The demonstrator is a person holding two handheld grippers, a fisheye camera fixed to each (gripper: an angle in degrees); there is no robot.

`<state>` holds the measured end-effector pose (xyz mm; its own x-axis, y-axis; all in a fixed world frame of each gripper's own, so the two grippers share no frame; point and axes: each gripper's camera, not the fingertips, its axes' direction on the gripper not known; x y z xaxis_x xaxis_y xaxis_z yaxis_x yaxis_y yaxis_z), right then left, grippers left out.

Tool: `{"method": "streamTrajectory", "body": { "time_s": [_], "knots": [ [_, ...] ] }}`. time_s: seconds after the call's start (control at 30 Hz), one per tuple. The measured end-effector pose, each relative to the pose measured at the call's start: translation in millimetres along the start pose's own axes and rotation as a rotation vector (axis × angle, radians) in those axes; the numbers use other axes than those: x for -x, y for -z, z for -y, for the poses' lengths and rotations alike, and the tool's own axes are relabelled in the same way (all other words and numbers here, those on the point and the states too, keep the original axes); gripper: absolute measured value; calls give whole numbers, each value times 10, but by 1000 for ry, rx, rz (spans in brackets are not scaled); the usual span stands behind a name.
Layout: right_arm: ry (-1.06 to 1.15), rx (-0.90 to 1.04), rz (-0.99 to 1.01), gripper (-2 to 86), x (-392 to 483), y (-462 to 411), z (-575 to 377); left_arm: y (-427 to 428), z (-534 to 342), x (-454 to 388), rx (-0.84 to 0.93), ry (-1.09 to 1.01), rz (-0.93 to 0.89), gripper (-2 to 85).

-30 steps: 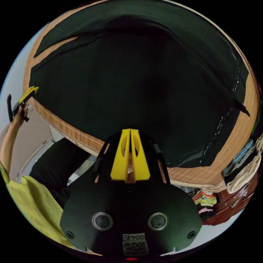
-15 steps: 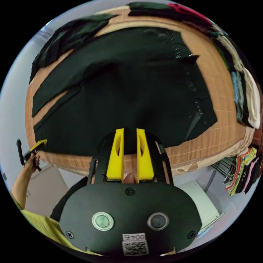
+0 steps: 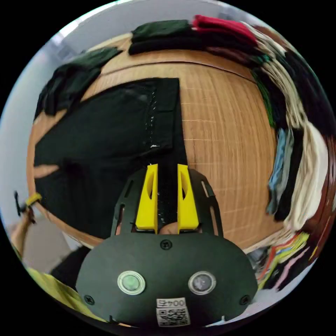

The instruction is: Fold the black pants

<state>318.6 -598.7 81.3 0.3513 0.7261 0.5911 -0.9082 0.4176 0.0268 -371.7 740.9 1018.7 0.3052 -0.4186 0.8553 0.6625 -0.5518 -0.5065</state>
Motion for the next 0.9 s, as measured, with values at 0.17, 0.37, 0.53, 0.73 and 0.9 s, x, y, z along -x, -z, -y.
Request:
{"method": "streamTrajectory", "body": {
  "time_s": [0.17,0.37,0.53,0.73,0.9],
  "knots": [
    [325,133,-78,93,3,-81,-102,475,153,-1253,-106,-301,-171,150],
    [206,81,110,97,-378,21,-298,734,623,-3038,-157,-691,-327,149],
    [223,75,177,87,-532,81,-467,966,999,-4032,-175,-913,-359,152],
    [145,32,267,28,-779,194,-681,1144,1319,-4447,-135,-946,-394,147],
    [81,-78,423,5,-926,521,-1000,1233,1484,-4391,-144,-875,-369,143]
  ]
}}
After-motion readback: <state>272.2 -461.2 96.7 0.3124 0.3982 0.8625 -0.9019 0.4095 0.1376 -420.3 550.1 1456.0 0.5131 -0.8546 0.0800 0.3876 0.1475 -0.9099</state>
